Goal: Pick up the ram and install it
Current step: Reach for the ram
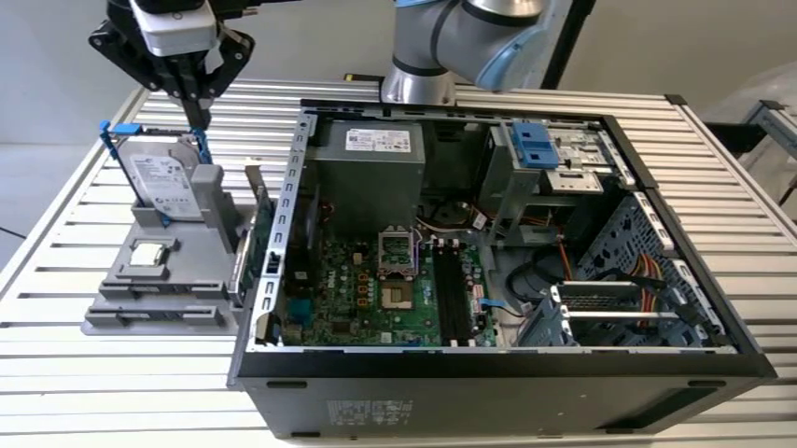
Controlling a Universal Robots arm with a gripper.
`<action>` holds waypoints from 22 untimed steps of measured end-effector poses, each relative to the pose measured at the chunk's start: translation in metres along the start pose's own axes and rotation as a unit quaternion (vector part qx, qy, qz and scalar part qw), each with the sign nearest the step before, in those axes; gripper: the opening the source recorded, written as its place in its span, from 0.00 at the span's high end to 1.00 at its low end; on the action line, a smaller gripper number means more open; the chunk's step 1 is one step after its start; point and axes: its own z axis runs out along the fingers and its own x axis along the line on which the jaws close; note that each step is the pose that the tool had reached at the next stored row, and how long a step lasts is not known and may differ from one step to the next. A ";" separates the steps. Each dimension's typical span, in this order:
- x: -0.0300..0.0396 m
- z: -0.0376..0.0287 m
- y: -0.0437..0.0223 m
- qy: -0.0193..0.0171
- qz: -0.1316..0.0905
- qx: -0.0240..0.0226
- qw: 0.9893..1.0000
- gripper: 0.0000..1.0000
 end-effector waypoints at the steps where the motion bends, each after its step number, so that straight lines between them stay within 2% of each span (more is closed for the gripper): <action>1: 0.0012 0.0001 -0.0001 0.000 0.000 0.000 1.000 1.00; 22: 0.0285 0.0015 -0.0011 0.004 -0.008 0.000 1.000 1.00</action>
